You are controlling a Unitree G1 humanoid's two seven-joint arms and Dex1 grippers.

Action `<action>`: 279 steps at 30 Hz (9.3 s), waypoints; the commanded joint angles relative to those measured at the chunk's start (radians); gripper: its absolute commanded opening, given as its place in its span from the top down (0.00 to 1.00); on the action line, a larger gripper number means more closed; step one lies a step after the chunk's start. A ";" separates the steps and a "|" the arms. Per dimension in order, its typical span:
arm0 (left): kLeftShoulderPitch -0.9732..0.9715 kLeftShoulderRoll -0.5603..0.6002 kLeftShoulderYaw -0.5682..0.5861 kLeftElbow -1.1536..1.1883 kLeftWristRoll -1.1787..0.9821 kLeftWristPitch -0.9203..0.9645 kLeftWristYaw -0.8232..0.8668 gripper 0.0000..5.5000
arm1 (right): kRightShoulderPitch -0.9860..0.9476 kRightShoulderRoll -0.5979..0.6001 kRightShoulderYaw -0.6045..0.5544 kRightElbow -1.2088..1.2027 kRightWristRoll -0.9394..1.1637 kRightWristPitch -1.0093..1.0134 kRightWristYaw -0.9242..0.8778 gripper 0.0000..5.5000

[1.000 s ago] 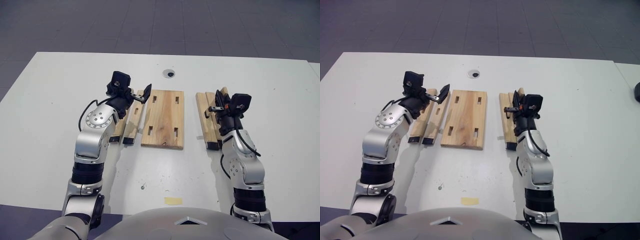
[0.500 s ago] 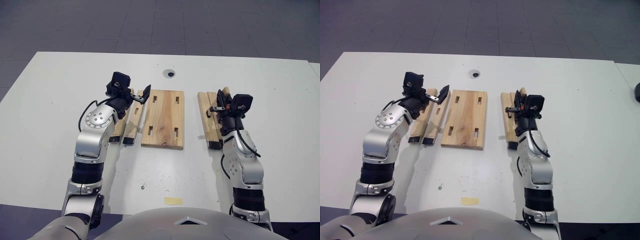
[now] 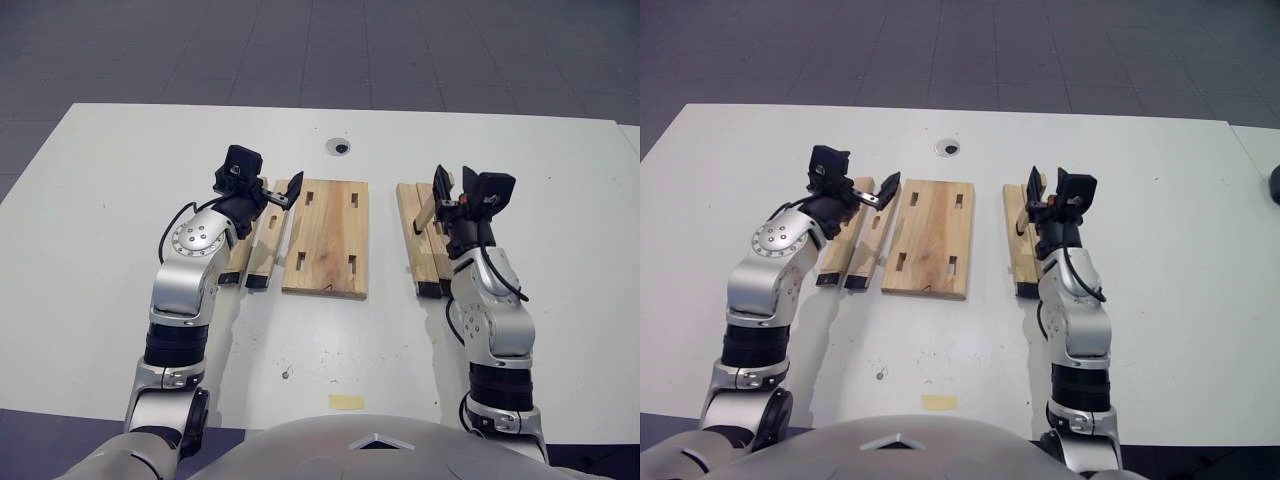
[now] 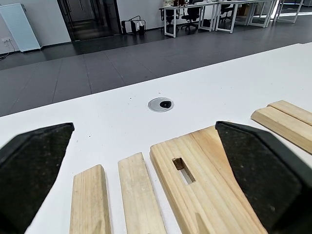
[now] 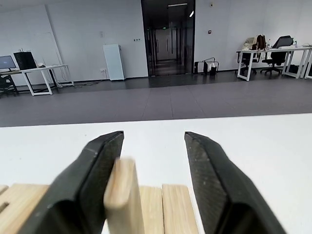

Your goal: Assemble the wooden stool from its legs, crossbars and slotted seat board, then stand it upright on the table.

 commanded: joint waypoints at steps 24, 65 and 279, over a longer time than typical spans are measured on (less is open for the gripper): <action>0.025 -0.026 -0.007 0.003 0.013 -0.008 0.025 0.02 | -0.381 -0.063 -0.052 0.060 0.037 0.152 0.052 0.02; 0.049 -0.041 -0.007 -0.003 0.013 0.006 0.041 0.02 | -0.270 -0.069 -0.093 0.149 0.149 0.137 0.166 0.02; 0.012 0.103 0.192 -0.286 -0.647 0.197 0.361 0.81 | 0.218 -0.277 0.334 -0.049 -0.209 0.075 0.405 0.02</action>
